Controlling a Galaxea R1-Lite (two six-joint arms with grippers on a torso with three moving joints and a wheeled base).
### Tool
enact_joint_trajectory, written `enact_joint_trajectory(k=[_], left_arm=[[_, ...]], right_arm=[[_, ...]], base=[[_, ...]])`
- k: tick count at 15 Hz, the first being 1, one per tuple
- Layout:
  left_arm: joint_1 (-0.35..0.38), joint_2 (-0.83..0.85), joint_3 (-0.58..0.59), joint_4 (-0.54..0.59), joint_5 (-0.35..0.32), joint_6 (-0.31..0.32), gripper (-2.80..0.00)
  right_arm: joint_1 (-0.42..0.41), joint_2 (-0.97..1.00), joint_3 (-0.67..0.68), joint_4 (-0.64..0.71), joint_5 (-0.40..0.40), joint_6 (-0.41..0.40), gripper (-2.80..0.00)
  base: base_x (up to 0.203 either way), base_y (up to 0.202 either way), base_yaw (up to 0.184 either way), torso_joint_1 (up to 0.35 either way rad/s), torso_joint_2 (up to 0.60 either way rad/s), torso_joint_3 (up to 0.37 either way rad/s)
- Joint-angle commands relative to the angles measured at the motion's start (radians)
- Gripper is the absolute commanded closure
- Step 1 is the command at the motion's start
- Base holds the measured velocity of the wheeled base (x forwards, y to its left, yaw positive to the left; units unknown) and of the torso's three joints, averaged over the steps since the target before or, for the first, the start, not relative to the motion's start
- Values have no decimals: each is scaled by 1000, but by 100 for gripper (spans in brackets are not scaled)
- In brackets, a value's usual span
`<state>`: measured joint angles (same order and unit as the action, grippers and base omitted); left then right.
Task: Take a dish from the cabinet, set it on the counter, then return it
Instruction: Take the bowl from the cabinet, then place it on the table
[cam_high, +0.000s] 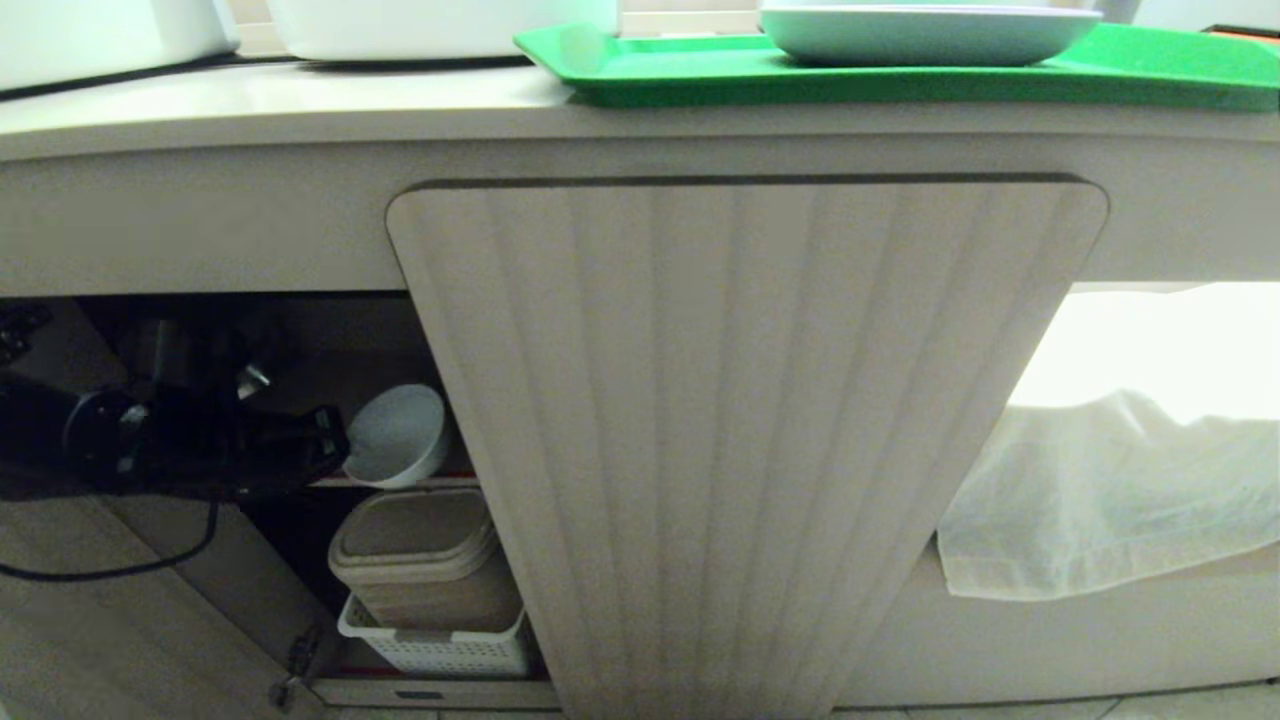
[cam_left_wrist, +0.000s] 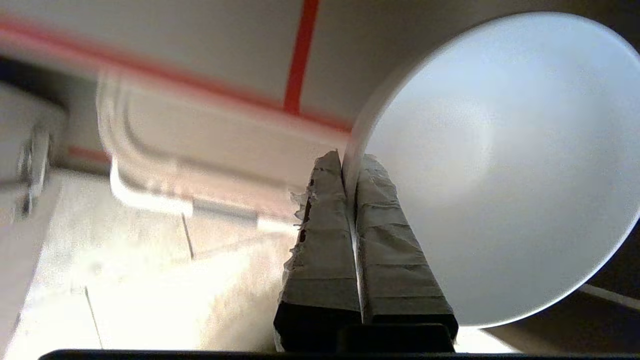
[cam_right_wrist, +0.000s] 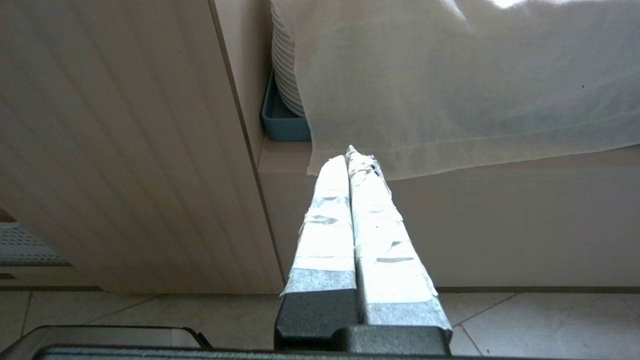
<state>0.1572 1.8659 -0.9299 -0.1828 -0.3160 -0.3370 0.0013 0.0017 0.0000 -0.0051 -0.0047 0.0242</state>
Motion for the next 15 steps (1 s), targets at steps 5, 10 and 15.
enact_joint_trajectory(k=[5,10,15], left_arm=[[0,-280,220,51,-3,-2,0],[-2,-534,314,226,-11,-2,0],[-20,-852,369,514,-3,16,0]], right_arm=[[0,0,-1,1,0,0,0],[0,0,0,1,0,0,0],[0,0,0,0,0,0,0]], base=[[0,0,0,0,0,0],[0,0,0,0,0,0],[0,0,0,0,0,0]])
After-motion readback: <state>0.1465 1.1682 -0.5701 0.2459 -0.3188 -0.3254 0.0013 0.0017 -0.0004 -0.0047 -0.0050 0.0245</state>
